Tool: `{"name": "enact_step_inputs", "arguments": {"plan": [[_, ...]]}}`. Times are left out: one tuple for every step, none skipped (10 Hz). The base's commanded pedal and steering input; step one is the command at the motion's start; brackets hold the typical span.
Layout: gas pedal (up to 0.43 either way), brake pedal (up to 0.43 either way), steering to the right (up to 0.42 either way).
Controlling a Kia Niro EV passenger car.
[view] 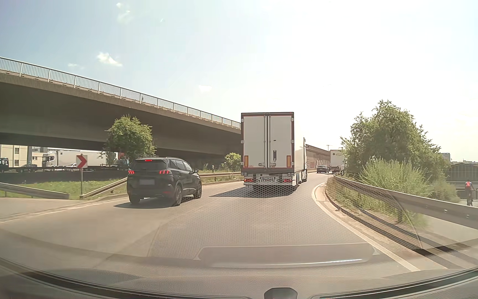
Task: Follow the waypoints while adhering to traffic rules and regulations
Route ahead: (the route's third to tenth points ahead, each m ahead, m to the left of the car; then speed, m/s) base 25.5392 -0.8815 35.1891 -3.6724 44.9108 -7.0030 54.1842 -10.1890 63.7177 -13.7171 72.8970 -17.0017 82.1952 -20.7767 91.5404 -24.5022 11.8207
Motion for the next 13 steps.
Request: {"name": "enact_step_inputs", "arguments": {"plan": [[0.169,0.03,0.041],[0.169,0.03,0.041],[0.169,0.03,0.043],[0.169,0.03,0.045],[0.157,0.03,0.047],[0.15,0.03,0.047],[0.11,0.03,0.048],[0.11,0.03,0.05],[0.11,0.03,0.051],[0.11,0.03,0.051],[0.11,0.03,0.051],[0.11,0.03,0.051],[0.11,0.03,0.051]]}}
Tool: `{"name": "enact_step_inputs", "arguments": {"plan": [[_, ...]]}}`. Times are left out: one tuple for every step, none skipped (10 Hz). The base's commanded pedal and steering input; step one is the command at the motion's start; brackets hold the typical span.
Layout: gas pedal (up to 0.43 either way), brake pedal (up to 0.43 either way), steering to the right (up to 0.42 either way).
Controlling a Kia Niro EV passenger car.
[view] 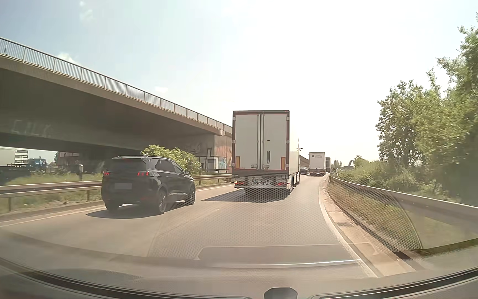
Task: Follow the waypoints while adhering to traffic rules and regulations
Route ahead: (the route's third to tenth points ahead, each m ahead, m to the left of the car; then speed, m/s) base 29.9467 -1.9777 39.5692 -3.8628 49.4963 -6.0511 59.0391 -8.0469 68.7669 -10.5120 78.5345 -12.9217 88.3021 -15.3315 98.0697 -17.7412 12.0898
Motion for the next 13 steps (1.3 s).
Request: {"name": "enact_step_inputs", "arguments": {"plan": [[0.11,0.03,0.051],[0.079,0.03,0.048],[0.047,0.03,0.046],[0.047,0.03,0.046],[0.047,0.03,0.045],[0.047,0.03,0.046],[0.047,0.03,0.046],[0.047,0.03,0.046],[0.047,0.03,0.046],[0.047,0.03,0.045],[0.047,0.03,0.045],[0.047,0.03,0.042],[0.059,0.03,0.035]]}}
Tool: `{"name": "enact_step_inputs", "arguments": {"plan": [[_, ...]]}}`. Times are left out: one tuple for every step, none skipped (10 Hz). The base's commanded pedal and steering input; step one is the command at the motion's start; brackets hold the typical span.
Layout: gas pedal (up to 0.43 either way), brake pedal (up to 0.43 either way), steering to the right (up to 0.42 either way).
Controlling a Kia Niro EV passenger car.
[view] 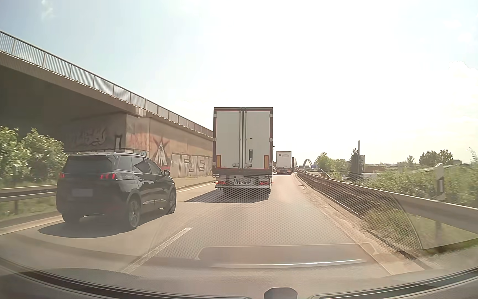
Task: Follow the waypoints while adhering to traffic rules and regulations
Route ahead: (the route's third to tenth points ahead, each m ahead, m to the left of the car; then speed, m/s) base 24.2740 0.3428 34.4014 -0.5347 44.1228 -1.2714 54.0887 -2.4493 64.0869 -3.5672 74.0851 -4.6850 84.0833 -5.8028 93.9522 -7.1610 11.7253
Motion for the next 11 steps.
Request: {"name": "enact_step_inputs", "arguments": {"plan": [[0.067,0.03,0.029],[0.079,0.03,0.022],[0.079,0.03,0.021],[0.079,0.03,0.021],[0.087,0.03,0.021],[0.087,0.03,0.02],[0.098,0.03,0.019],[0.098,0.03,0.016],[0.11,0.03,0.013],[0.11,0.03,0.013],[0.138,0.03,0.013]]}}
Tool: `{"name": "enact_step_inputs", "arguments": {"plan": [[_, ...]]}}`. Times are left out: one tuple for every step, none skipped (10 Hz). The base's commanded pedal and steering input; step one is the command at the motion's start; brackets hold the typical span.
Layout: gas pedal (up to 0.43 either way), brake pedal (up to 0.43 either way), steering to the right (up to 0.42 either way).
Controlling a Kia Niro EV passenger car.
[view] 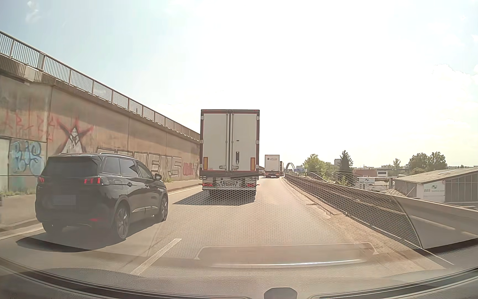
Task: Follow the waypoints while adhering to traffic rules and regulations
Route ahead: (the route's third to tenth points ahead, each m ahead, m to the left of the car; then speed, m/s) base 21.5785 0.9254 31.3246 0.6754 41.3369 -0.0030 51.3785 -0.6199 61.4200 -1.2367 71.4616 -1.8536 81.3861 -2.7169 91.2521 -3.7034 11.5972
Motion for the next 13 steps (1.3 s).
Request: {"name": "enact_step_inputs", "arguments": {"plan": [[0.138,0.03,0.013],[0.138,0.03,0.013],[0.138,0.03,0.013],[0.138,0.03,0.013],[0.138,0.03,0.013],[0.138,0.03,0.013],[0.138,0.03,0.013],[0.138,0.03,0.012],[0.138,0.03,0.009],[0.138,0.03,0.006],[0.157,0.03,0.004],[0.169,0.03,0.004],[0.169,0.03,0.005]]}}
